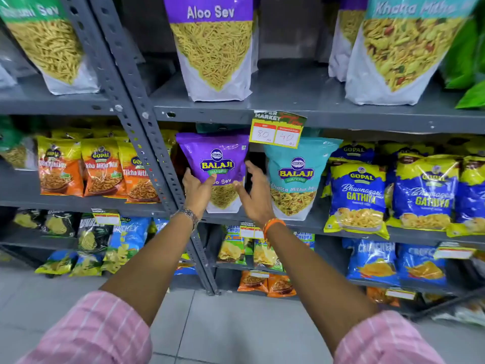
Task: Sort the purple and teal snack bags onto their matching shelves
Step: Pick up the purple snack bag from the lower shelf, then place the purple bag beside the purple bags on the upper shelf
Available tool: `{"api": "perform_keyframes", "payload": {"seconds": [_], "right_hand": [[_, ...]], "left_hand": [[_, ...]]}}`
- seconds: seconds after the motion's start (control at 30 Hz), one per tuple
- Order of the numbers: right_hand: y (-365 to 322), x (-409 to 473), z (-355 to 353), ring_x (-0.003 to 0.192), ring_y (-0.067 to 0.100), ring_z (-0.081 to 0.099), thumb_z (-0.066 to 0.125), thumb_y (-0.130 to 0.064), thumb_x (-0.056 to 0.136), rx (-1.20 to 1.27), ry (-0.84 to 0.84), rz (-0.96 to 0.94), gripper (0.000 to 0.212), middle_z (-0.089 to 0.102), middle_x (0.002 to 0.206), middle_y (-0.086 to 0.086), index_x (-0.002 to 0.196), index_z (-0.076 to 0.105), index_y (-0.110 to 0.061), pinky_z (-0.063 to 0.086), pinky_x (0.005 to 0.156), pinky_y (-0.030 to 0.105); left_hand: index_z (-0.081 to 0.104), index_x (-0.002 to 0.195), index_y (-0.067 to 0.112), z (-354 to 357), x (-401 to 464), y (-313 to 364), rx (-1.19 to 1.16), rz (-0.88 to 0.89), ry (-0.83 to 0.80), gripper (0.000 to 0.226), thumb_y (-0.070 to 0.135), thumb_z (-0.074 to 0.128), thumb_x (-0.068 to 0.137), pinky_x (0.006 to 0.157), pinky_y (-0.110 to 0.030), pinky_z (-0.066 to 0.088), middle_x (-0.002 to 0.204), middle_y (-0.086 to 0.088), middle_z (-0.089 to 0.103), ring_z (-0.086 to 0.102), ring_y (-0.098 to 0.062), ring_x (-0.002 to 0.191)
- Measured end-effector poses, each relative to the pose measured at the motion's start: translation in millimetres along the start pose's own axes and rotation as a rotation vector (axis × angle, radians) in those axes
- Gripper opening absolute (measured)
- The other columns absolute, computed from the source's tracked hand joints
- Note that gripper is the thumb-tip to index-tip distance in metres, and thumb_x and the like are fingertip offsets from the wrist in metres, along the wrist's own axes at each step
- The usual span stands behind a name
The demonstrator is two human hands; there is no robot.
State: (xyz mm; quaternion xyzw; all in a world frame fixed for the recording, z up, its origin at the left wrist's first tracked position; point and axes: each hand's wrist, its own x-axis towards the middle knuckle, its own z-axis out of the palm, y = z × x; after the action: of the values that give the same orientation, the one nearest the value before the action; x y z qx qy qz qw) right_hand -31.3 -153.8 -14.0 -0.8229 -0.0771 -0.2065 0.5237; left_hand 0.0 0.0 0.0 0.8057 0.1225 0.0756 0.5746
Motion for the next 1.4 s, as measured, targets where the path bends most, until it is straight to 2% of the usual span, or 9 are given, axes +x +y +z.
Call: {"api": "perform_keyframes", "payload": {"seconds": [0.2, 0.33, 0.47, 0.73, 0.83, 0.93, 1.1, 1.2, 1.4], "right_hand": [[1.6, 57.0, 29.9, 0.13, 0.024, 0.056, 0.082, -0.015, 0.079, 0.194, -0.035, 0.263, 0.09, 0.055, 0.141, 0.012, 0.148, 0.025, -0.006, 0.047, 0.112, 0.047], [9.4, 71.6, 36.1, 0.114, 0.018, 0.061, 0.078, -0.01, 0.084, 0.298, -0.06, 0.334, 0.075, 0.061, 0.126, 0.003, 0.144, 0.032, -0.006, 0.052, 0.1, 0.038], [18.4, 70.2, 38.1, 0.111, 0.024, 0.068, 0.078, -0.009, 0.084, 0.277, -0.048, 0.301, 0.059, 0.069, 0.122, 0.01, 0.134, 0.048, -0.005, 0.058, 0.094, 0.044], [11.9, 30.9, 21.0, 0.111, 0.024, 0.07, 0.076, -0.002, 0.084, 0.296, -0.024, 0.277, 0.056, 0.07, 0.125, 0.016, 0.134, 0.05, -0.002, 0.06, 0.092, 0.039], [-5.1, -0.6, 3.3, 0.107, 0.015, 0.069, 0.075, 0.0, 0.084, 0.318, -0.026, 0.264, 0.052, 0.069, 0.121, 0.009, 0.13, 0.052, -0.005, 0.058, 0.087, 0.023], [-26.0, -30.5, -14.7, 0.106, 0.017, 0.07, 0.079, -0.003, 0.081, 0.341, -0.035, 0.256, 0.05, 0.072, 0.119, 0.013, 0.125, 0.055, -0.002, 0.059, 0.092, 0.033], [-85.4, -53.2, -61.7, 0.097, 0.01, 0.073, 0.079, 0.0, 0.079, 0.384, -0.044, 0.229, 0.043, 0.077, 0.109, 0.004, 0.118, 0.061, -0.005, 0.058, 0.085, 0.028], [-126.2, -48.0, -100.6, 0.101, 0.016, 0.074, 0.08, -0.009, 0.079, 0.391, -0.051, 0.182, 0.042, 0.078, 0.109, 0.0, 0.117, 0.061, -0.012, 0.061, 0.088, 0.041], [-202.6, -6.1, -180.2, 0.096, 0.018, 0.074, 0.078, -0.003, 0.081, 0.413, 0.101, 0.008, 0.044, 0.077, 0.107, 0.005, 0.118, 0.056, -0.01, 0.063, 0.081, 0.036]], "left_hand": [[0.007, 0.163, 0.014, -13.0, 47.7, 0.9, -0.258, -0.086, -0.074, 0.105, 0.045, 0.071, 0.085, 0.124, -0.042, 0.033, 0.168, -0.01, 0.027, 0.034, -0.026, 0.152], [0.044, 0.128, 0.01, -5.9, 59.2, -11.0, -0.34, 0.046, -0.088, 0.039, 0.014, 0.066, 0.096, 0.076, -0.019, 0.059, 0.125, -0.008, 0.064, 0.068, -0.012, 0.1], [0.049, 0.119, 0.012, 0.6, 57.9, -22.3, -0.336, 0.124, -0.023, 0.034, 0.006, 0.069, 0.093, 0.086, -0.036, 0.06, 0.116, -0.009, 0.068, 0.069, -0.016, 0.096], [0.052, 0.128, 0.003, -2.3, 6.6, -34.0, -0.162, 0.249, 0.05, 0.048, 0.027, 0.069, 0.09, 0.085, -0.023, 0.054, 0.108, 0.001, 0.067, 0.065, 0.012, 0.088], [0.054, 0.128, 0.003, -12.1, -30.3, -35.0, -0.142, 0.295, 0.062, 0.049, 0.029, 0.071, 0.09, 0.087, -0.037, 0.058, 0.112, -0.007, 0.07, 0.069, -0.008, 0.095], [0.057, 0.117, 0.014, -26.0, -67.9, -30.7, -0.161, 0.346, 0.116, 0.053, 0.049, 0.075, 0.083, 0.084, -0.048, 0.06, 0.101, 0.006, 0.073, 0.072, -0.017, 0.091], [0.056, 0.108, 0.029, -47.9, -117.0, 12.5, -0.185, 0.472, 0.177, 0.042, 0.047, 0.078, 0.077, 0.077, -0.04, 0.061, 0.095, 0.029, 0.073, 0.071, 0.003, 0.085], [0.058, 0.104, 0.039, -53.7, -131.5, 54.6, -0.238, 0.554, 0.188, 0.036, 0.047, 0.078, 0.075, 0.078, -0.041, 0.06, 0.097, 0.026, 0.074, 0.072, -0.001, 0.085], [0.062, 0.102, 0.03, -45.7, -142.0, 178.8, -0.423, 0.71, 0.172, 0.033, 0.042, 0.076, 0.074, 0.075, -0.027, 0.056, 0.091, 0.02, 0.076, 0.069, 0.001, 0.079]]}}
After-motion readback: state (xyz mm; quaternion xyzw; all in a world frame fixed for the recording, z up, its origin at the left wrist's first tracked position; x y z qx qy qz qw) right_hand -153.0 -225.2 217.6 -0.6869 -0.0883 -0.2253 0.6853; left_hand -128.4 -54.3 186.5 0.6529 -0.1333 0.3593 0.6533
